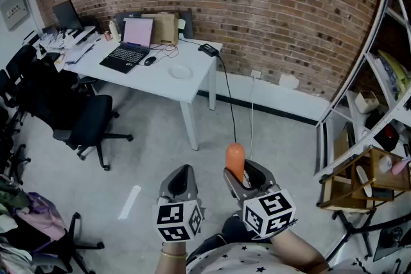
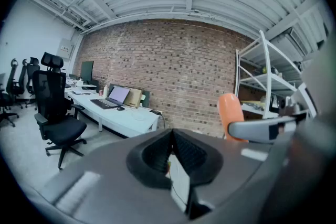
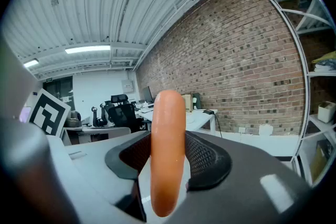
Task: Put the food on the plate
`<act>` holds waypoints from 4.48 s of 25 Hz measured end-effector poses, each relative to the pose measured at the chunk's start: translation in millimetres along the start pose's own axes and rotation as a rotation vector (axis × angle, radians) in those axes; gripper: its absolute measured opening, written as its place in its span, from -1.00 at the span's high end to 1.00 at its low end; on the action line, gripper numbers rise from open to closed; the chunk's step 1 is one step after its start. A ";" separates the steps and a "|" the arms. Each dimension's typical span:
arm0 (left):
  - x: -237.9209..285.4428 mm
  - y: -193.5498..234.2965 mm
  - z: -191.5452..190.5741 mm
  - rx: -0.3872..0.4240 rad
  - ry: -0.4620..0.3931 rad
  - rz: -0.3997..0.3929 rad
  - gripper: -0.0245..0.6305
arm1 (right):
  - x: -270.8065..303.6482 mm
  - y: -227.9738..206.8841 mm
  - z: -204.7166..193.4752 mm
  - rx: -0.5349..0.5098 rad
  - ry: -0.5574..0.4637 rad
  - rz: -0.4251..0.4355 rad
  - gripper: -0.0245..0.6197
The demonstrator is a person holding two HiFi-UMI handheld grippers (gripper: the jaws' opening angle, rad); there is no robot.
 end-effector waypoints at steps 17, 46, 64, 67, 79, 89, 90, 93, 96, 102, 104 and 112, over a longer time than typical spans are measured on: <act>185.4 63.4 73.8 0.003 -0.044 0.082 0.91 | 190.5 -93.3 71.0 -0.059 0.022 0.107 0.30; 456.2 266.5 108.5 -0.018 0.082 0.242 0.90 | 563.7 -166.0 102.5 -0.107 0.281 0.187 0.30; 554.6 356.1 109.0 -0.045 0.179 0.191 0.90 | 743.5 -189.2 6.1 -0.178 0.761 0.071 0.30; 560.2 363.6 107.6 -0.050 0.183 0.193 0.90 | 749.0 -191.0 -4.9 -0.209 0.815 0.067 0.30; 558.1 357.8 108.9 -0.042 0.191 0.187 0.90 | 745.0 -181.8 21.6 -0.189 0.635 0.109 0.02; 521.3 301.3 116.8 -0.013 0.130 0.165 0.90 | 647.8 -173.9 116.7 -0.060 0.202 0.106 0.72; 516.8 294.7 115.9 -0.011 0.124 0.163 0.90 | 636.8 -174.6 121.9 -0.064 0.169 0.092 0.81; 502.3 274.2 112.7 -0.007 0.109 0.158 0.90 | 605.0 -175.3 129.5 -0.071 0.111 0.069 0.92; 484.4 254.7 107.5 -0.004 0.098 0.160 0.90 | 573.2 -173.1 127.3 -0.028 0.089 0.079 0.92; 448.7 226.3 85.3 -0.007 0.105 0.195 0.90 | 517.7 -169.4 108.4 -0.013 0.074 0.083 0.93; 438.6 218.2 80.0 0.000 0.112 0.210 0.90 | 503.4 -168.7 104.1 -0.010 0.073 0.084 0.93; 408.8 197.0 78.1 -0.001 0.092 0.203 0.90 | 468.8 -160.6 97.6 -0.010 0.062 0.079 0.93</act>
Point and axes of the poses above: the fingertips, and each gripper's own axes: x forward along the fingers, y to its left, z out of its top, the point moved 1 cm from there along -x, backward along the fingers, and after that the axes turned 1 degree about z, right-handed, at the moved point
